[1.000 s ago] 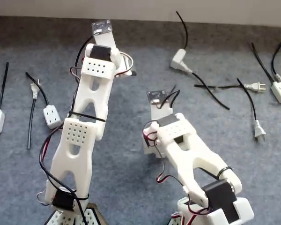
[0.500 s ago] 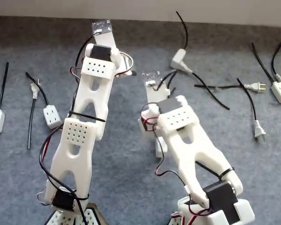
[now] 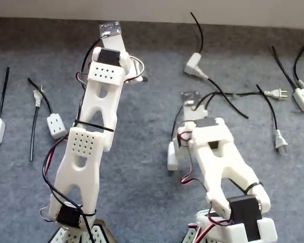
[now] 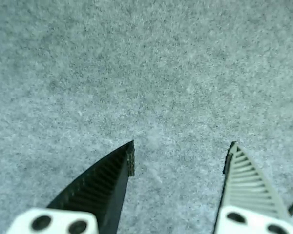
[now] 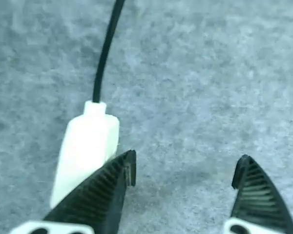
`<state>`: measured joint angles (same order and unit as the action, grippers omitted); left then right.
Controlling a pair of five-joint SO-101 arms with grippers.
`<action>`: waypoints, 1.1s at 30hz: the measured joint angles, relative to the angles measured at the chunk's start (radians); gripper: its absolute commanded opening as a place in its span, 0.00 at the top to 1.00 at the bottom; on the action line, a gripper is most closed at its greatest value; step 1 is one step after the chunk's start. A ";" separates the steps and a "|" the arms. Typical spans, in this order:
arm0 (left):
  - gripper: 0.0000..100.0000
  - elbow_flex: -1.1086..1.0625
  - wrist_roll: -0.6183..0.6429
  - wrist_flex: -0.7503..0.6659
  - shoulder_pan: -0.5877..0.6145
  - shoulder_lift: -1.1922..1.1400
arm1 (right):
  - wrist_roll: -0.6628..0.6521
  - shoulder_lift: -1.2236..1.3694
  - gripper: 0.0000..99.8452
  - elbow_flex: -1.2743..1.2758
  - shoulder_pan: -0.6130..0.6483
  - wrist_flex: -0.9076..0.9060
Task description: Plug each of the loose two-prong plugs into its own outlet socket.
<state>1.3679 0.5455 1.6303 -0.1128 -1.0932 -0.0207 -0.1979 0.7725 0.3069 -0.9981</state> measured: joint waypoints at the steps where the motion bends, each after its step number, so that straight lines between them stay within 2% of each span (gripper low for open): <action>1: 0.70 0.000 0.000 0.000 0.000 0.000 | 0.000 0.000 0.69 0.000 0.021 0.003; 8: 0.70 0.000 0.000 0.000 0.000 0.000 | 0.029 0.000 0.69 -0.020 0.164 0.005; 11: 0.70 0.000 0.000 0.000 0.000 0.000 | 0.037 0.000 0.69 -0.083 0.152 -0.051; 14: 0.70 0.000 0.000 0.000 0.000 0.000 | 0.037 0.000 0.69 -0.184 0.014 -0.149; 17: 0.70 0.000 0.000 0.000 0.000 0.000 | -0.034 0.000 0.69 -0.318 -0.212 -0.206; 20: 0.70 0.000 0.000 0.000 0.000 0.000 | -0.126 0.000 0.69 -0.473 -0.459 -0.209; 23: 0.70 0.000 0.000 0.000 0.000 0.000 | -0.206 0.018 0.69 -0.601 -0.652 -0.123; 27: 0.70 0.000 0.000 0.000 0.000 -0.014 | -0.267 0.157 0.69 -0.690 -0.781 0.074; 30: 0.70 0.005 0.000 0.000 0.002 -0.049 | -0.287 0.338 0.69 -0.783 -0.818 0.233; 33: 0.70 0.005 0.000 0.000 0.000 -0.060 | -0.290 0.559 0.69 -0.939 -0.841 0.313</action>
<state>1.3725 0.5455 1.6303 -0.1128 -1.1531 -0.3107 0.3606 -0.1665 -0.5340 -0.6851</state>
